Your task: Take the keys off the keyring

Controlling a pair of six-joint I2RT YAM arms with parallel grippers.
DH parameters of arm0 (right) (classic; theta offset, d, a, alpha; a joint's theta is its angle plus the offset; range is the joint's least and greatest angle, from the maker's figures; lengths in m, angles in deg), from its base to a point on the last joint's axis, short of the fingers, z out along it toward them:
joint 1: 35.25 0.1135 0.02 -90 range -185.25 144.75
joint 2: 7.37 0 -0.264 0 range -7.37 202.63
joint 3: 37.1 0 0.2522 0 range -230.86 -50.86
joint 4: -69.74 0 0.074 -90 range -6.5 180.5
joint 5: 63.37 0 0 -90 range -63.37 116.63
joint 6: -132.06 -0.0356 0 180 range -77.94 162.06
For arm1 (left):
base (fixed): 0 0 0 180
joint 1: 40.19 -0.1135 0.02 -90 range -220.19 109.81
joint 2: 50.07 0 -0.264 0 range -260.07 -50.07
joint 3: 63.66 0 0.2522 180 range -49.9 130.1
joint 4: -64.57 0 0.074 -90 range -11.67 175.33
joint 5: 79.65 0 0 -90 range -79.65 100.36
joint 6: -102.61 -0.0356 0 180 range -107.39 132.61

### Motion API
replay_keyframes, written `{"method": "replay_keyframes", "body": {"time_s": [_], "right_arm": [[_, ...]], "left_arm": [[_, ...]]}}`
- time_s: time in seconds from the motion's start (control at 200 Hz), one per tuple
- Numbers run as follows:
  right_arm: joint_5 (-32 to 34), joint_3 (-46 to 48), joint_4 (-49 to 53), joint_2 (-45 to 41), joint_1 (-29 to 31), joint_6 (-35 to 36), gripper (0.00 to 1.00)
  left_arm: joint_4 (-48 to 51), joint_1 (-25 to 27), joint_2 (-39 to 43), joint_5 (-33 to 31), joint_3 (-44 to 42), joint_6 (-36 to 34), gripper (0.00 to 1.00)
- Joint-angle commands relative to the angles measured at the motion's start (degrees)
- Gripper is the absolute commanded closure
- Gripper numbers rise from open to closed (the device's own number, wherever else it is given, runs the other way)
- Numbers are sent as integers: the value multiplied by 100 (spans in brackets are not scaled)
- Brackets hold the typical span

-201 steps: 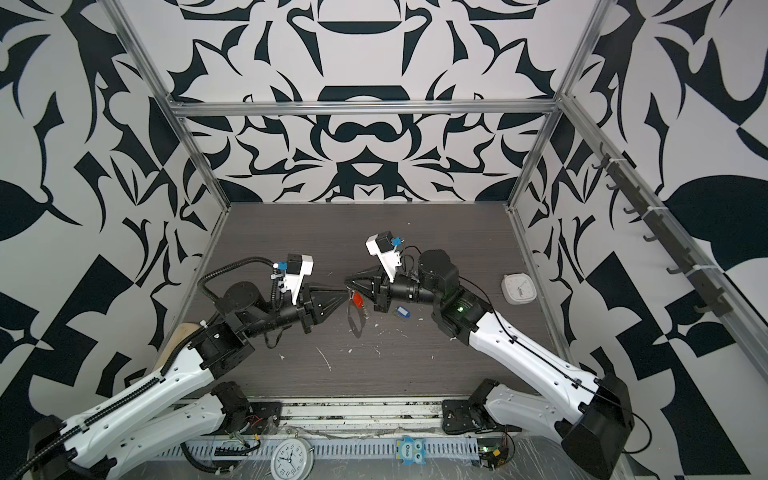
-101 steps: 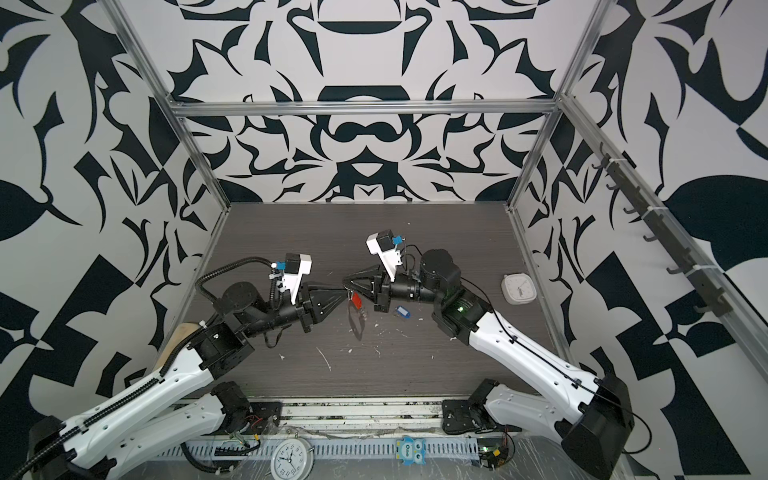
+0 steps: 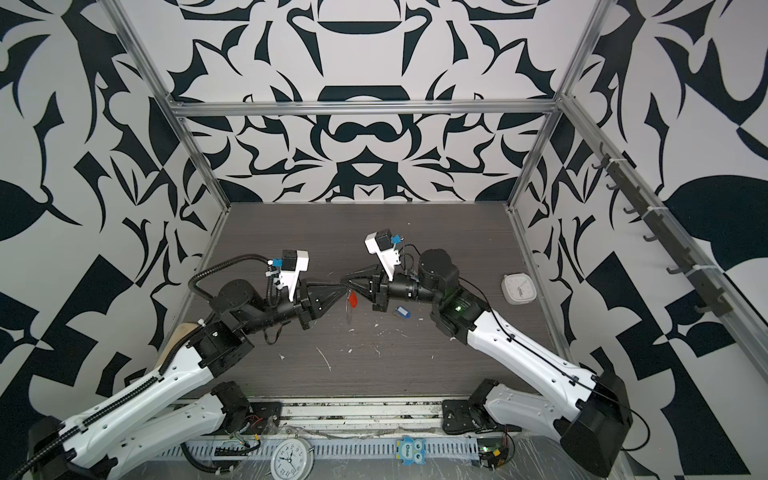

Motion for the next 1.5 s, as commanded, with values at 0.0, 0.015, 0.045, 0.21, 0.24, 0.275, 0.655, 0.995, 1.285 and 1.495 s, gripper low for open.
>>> {"method": "replay_keyframes", "body": {"time_s": [0.0, 0.015, 0.045, 0.21, 0.24, 0.275, 0.655, 0.995, 1.285, 1.495], "right_arm": [[-41, -94, -418, 1, 118, -90, 100], [-21, -94, -431, 1, 118, -88, 100], [4, -94, -455, 1, 118, -100, 100], [-32, -137, -535, 88, 181, -171, 100], [-22, -148, -531, 102, 195, -165, 100], [-30, -154, -535, 115, 197, -167, 100], [83, -313, -218, -20, 224, -123, 79], [532, -245, 232, -445, 224, 21, 70], [596, -93, 215, -750, 224, 1, 67], [119, -233, -134, -429, 224, -190, 69]], "left_arm": [[-310, -6, -77, 103, 170, 14, 89], [-315, -6, -77, 98, 166, 22, 90], [-323, -6, -69, 100, 150, 28, 92], [-398, -8, 26, 33, 103, 67, 100], [-422, -6, 49, 32, 91, 68, 100], [-458, -6, 83, 16, 76, 68, 100], [-387, -6, 491, -336, -142, 85, 100], [-261, -6, 631, -454, -165, 85, 100], [-168, -6, 708, -450, -172, 103, 100], [-167, -6, 723, -417, -184, 129, 100]]}}
